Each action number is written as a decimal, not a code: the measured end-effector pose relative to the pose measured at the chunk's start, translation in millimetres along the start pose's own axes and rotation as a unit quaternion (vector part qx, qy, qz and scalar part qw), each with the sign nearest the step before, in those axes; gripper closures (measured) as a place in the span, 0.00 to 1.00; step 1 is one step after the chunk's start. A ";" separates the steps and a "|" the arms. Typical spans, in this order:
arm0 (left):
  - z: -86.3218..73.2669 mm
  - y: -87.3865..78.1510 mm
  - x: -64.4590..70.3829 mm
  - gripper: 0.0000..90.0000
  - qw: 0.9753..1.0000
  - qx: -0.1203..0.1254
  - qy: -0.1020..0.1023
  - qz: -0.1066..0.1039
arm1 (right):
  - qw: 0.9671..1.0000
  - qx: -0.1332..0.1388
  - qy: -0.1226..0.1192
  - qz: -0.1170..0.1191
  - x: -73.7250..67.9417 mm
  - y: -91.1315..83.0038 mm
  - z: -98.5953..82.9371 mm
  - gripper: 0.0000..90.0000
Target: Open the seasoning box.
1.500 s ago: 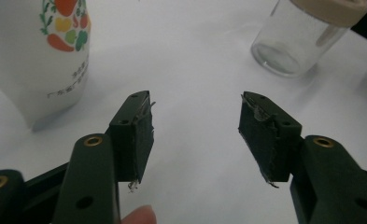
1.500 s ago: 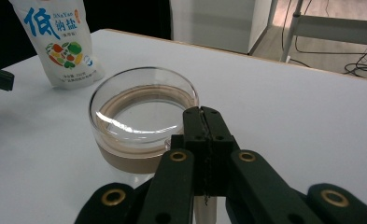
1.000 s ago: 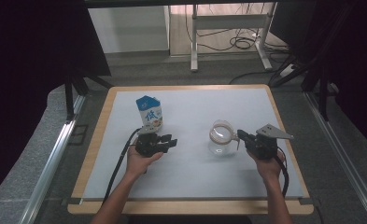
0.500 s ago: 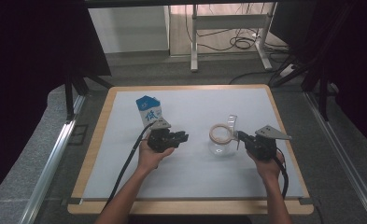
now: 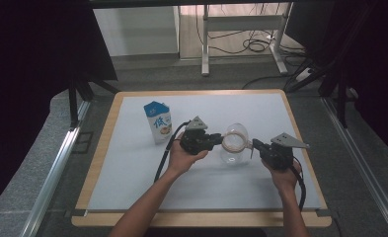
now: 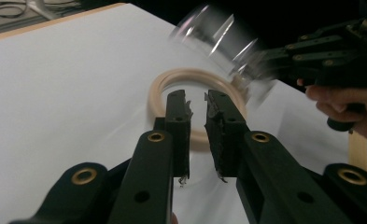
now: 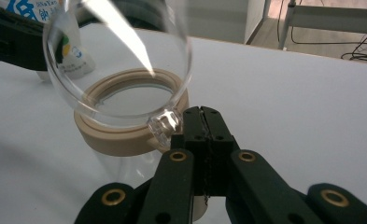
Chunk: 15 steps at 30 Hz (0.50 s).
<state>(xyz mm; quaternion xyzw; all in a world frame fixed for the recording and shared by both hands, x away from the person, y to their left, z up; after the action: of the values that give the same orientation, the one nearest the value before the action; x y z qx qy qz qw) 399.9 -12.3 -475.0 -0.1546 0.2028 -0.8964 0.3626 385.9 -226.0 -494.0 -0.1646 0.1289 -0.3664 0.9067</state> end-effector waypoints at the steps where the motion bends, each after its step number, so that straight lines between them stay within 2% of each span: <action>1: 0.0 0.0 0.0 0.88 1.000 0.000 0.000 0.000 | 1.000 0.000 0.000 0.000 0.0 0.0 0.0 1.00; 2: 3.8 7.0 1.6 0.88 1.000 0.002 -0.005 -0.007 | 1.000 0.001 0.000 0.000 -0.9 0.4 0.1 1.00; 5: 6.9 3.8 -1.5 0.90 1.000 0.013 -0.011 -0.003 | 1.000 0.001 -0.002 -0.002 -1.3 0.4 0.4 1.00; 7: 6.8 -0.7 -5.9 0.90 1.000 0.016 -0.011 0.001 | 1.000 0.013 -0.004 -0.012 -2.2 -2.2 2.8 1.00; 8: 4.6 -2.5 -10.8 0.90 1.000 0.011 -0.018 0.001 | 1.000 0.025 -0.010 -0.012 -4.6 -5.4 7.7 1.00; 10: 3.4 -2.6 -12.3 0.90 1.000 0.010 -0.020 0.002 | 0.999 0.034 -0.016 -0.008 -7.6 -6.8 12.6 1.00; 12: 1.8 -3.2 -13.5 0.89 1.000 0.009 -0.017 0.005 | 0.999 0.035 -0.016 -0.002 -9.7 -6.0 14.2 1.00; 14: 1.3 -4.0 -13.9 0.89 1.000 0.011 -0.018 0.006 | 1.000 0.017 -0.022 0.000 -12.7 0.5 12.5 1.00; 15: 0.9 -4.4 -14.5 0.89 1.000 0.010 -0.018 0.008 | 1.000 0.018 -0.023 0.001 -12.6 2.0 11.4 1.00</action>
<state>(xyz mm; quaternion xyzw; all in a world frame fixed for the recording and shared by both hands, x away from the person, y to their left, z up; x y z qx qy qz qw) 407.7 0.6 -474.0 -0.1655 0.1883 -0.8927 0.3745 382.4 -213.4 -483.0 -0.1561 0.1016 -0.3641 0.9125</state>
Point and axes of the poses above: each handheld gripper's, and its own axes: y roughly forward along the jaws, z roughly out of its top, x roughly to its right, the point moved 5 cm from there along y, roughly forward along the jaws, and after that the axes turned 12 degrees about z, right-handed, at the moved point
